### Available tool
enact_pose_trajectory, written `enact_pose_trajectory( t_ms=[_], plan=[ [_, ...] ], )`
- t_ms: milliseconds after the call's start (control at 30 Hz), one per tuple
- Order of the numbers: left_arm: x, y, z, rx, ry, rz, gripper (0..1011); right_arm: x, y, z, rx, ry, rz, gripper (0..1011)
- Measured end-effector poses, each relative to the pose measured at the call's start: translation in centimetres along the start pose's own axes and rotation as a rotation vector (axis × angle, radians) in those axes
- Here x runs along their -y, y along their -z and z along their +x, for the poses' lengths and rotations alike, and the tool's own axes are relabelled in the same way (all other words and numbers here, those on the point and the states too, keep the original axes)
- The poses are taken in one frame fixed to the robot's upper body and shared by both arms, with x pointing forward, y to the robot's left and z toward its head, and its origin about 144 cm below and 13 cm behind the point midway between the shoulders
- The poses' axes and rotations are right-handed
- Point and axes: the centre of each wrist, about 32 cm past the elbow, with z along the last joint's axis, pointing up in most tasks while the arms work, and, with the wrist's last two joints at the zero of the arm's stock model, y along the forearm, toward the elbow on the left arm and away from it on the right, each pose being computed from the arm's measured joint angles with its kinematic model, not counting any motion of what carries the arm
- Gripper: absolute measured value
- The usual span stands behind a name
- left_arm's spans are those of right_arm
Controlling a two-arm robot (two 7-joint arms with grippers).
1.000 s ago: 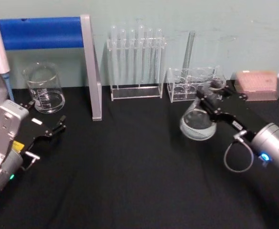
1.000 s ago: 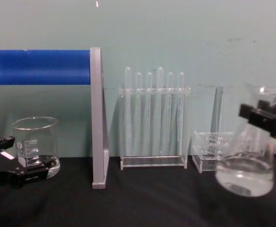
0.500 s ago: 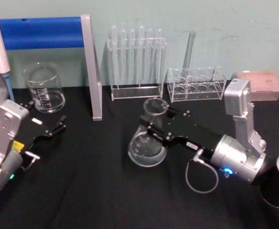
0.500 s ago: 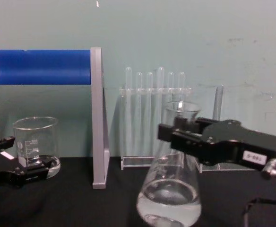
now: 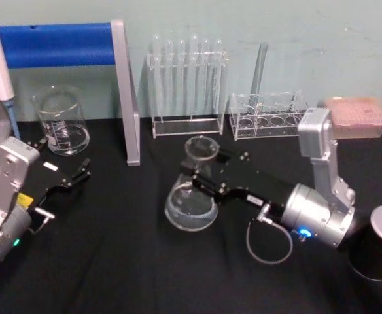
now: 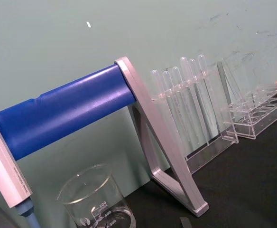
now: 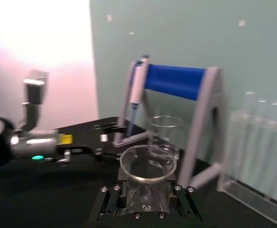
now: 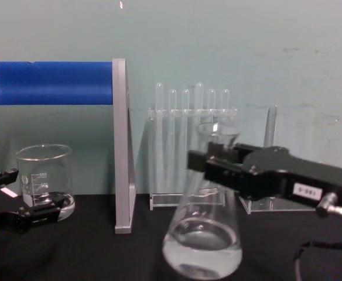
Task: Grasp the erlenmeyer flask with one hand, shake it three times, then place it back.
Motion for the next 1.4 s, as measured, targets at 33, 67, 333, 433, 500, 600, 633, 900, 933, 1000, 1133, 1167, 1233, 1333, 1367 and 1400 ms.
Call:
enact_pose_trajectory(
  t_ms=[33, 67, 333, 433, 500, 600, 633, 900, 933, 1000, 1133, 1167, 1233, 1333, 1367, 1400],
  plan=[
    [0.0, 0.0, 0.0, 0.000, 0.000, 0.000, 1001, 0.1, 0.0, 0.2, 0.000, 0.013, 0.002, 449],
    [0.0, 0.0, 0.0, 0.000, 0.000, 0.000, 1001, 0.2, -0.1, 0.3, 0.000, 0.024, 0.003, 449],
    [0.0, 0.0, 0.0, 0.000, 0.000, 0.000, 1001, 2.2, -0.4, 2.1, 0.008, 0.202, 0.015, 449],
    [0.0, 0.0, 0.0, 0.000, 0.000, 0.000, 1001, 3.0, -0.4, 2.5, 0.012, 0.256, 0.015, 449],
    [0.0, 0.0, 0.0, 0.000, 0.000, 0.000, 1001, 4.1, -0.6, 3.1, 0.020, 0.329, 0.014, 449],
    [0.0, 0.0, 0.0, 0.000, 0.000, 0.000, 1001, 4.8, -0.7, 3.4, 0.026, 0.374, 0.014, 449],
    [0.0, 0.0, 0.0, 0.000, 0.000, 0.000, 1001, 5.4, -0.8, 3.6, 0.030, 0.407, 0.013, 449],
    [0.0, 0.0, 0.0, 0.000, 0.000, 0.000, 1001, 7.1, -1.1, 4.0, 0.040, 0.500, 0.010, 449],
    [0.0, 0.0, 0.0, 0.000, 0.000, 0.000, 1001, 7.2, -1.1, 4.0, 0.041, 0.507, 0.010, 449],
    [0.0, 0.0, 0.0, 0.000, 0.000, 0.000, 1001, 7.3, -1.1, 4.0, 0.041, 0.510, 0.009, 449],
    [0.0, 0.0, 0.0, 0.000, 0.000, 0.000, 1001, 7.1, -1.1, 3.8, 0.038, 0.497, 0.009, 449],
    [0.0, 0.0, 0.0, 0.000, 0.000, 0.000, 1001, 6.9, -1.1, 3.7, 0.036, 0.483, 0.008, 449],
    [0.0, 0.0, 0.0, 0.000, 0.000, 0.000, 1001, 6.6, -1.0, 3.5, 0.033, 0.460, 0.008, 449],
    [0.0, 0.0, 0.0, 0.000, 0.000, 0.000, 1001, 5.8, -0.9, 3.1, 0.028, 0.405, 0.008, 449],
    [0.0, 0.0, 0.0, 0.000, 0.000, 0.000, 1001, 5.6, -0.9, 3.0, 0.028, 0.388, 0.008, 449],
    [0.0, 0.0, 0.0, 0.000, 0.000, 0.000, 1001, 5.1, -0.9, 2.7, 0.026, 0.353, 0.008, 449]
  ],
)
